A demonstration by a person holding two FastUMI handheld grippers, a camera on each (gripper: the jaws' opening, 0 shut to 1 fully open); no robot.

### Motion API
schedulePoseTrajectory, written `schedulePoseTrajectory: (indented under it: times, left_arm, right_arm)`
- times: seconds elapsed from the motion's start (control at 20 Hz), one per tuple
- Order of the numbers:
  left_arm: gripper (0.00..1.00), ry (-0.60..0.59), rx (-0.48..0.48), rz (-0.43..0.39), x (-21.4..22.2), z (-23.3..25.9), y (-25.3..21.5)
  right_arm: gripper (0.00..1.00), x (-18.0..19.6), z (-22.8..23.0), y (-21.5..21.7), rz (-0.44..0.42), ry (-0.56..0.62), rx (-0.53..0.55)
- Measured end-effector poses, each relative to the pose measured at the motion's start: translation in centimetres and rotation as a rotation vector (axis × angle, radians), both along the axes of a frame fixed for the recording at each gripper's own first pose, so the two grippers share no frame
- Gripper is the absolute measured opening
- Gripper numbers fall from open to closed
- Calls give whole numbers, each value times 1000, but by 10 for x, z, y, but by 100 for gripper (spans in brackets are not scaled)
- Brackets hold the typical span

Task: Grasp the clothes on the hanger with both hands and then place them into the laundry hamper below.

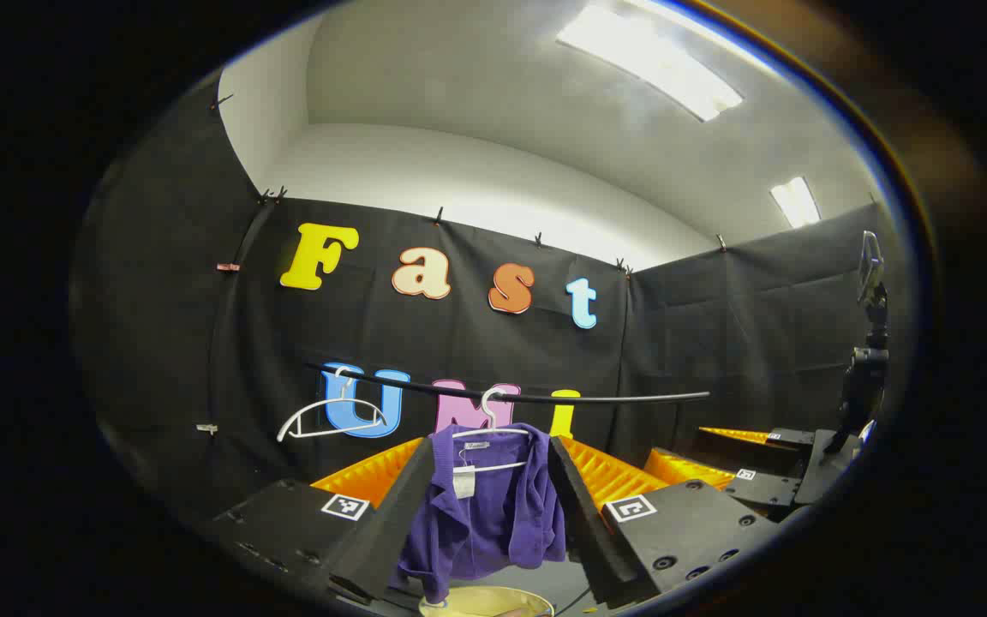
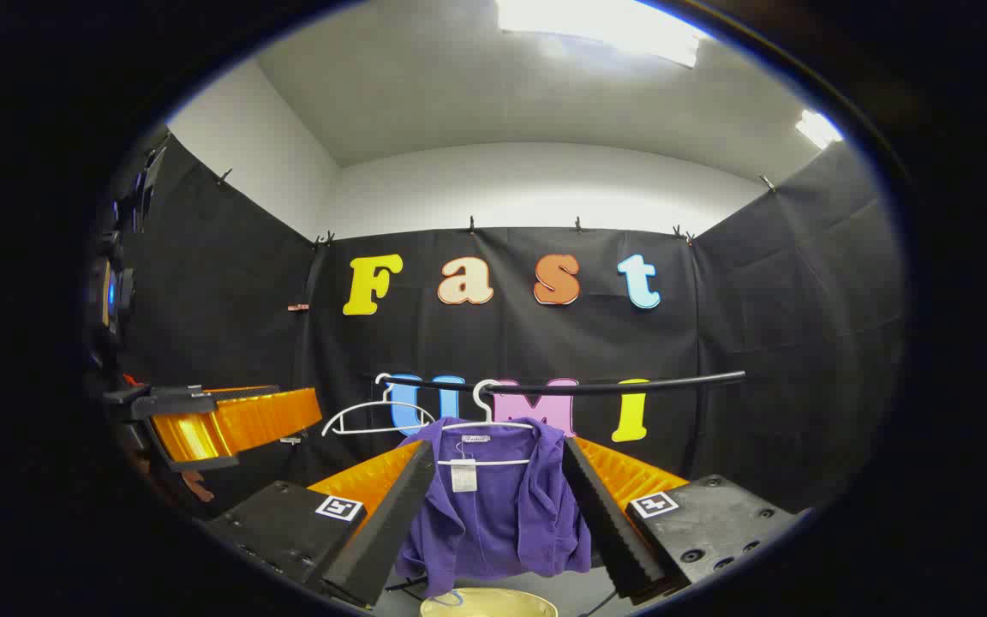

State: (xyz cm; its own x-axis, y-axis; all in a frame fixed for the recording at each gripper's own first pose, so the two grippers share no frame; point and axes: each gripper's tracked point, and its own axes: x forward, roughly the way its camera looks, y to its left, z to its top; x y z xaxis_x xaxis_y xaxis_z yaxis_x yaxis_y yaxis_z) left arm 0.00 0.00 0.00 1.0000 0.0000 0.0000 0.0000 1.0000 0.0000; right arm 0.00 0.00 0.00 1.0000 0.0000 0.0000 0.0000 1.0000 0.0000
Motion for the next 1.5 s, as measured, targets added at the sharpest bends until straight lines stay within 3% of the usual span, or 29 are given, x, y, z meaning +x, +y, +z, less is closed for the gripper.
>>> schedulePoseTrajectory:
  times: [0.65, 0.75, 0.85, 1.0, 1.5]
  left_arm:
    - [87, 3, 9, -29, 0, -2, 1]
    - [89, 2, 7, -36, 1, -3, 0]
    - [97, 1, 11, -30, -1, -3, 3]
    - [97, 0, 12, -28, -1, -3, 6]
    - [97, 12, -4, -111, 0, -7, 8]
  right_arm:
    - [97, -10, 9, -4, -66, -36, 19]
    - [99, -11, 10, -5, -76, -41, 10]
    - [97, -12, 11, -1, -76, -46, 8]
    - [99, -13, 12, 0, -80, -49, 1]
    - [97, -13, 10, 9, -102, -38, -24]
